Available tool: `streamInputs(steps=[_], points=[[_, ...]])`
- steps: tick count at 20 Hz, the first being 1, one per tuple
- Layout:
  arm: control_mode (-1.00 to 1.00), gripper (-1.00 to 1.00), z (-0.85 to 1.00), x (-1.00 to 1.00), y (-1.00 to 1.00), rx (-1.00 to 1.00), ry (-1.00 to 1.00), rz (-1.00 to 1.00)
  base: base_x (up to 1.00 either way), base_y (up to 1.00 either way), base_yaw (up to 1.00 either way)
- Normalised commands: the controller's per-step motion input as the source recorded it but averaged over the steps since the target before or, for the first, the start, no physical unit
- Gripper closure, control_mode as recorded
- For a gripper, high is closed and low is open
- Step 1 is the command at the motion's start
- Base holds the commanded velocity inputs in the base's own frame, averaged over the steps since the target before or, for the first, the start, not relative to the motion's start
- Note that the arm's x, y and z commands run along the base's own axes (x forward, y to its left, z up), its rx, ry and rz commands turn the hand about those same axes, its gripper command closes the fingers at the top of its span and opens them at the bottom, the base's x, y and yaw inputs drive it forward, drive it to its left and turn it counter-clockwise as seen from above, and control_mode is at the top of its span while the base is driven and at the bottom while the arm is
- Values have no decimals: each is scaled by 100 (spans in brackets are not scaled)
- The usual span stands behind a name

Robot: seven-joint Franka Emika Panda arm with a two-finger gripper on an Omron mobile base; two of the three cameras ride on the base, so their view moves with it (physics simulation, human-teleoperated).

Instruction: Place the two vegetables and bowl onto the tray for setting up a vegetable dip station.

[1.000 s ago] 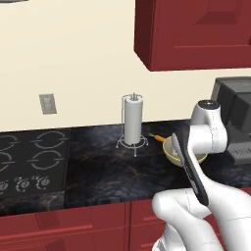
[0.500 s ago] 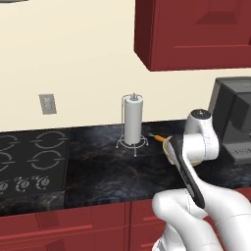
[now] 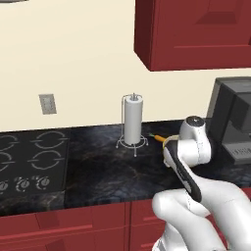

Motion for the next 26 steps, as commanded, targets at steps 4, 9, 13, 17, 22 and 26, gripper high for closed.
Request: streamInputs(steps=[4,9,13,17,22,26], points=[[-100,-100,0,42,0,0,6,0,0,0,0],[-100,-100,0,33,0,0,4,0,0,0,0],[-100,-100,-10,28,0,0,3,0,0,0,0],[-100,-100,-24,21,0,0,1,0,0,0,0],[-100,-100,-27,12,0,0,3,0,0,0,0],[-100,-100,-32,11,0,0,3,0,0,0,0]])
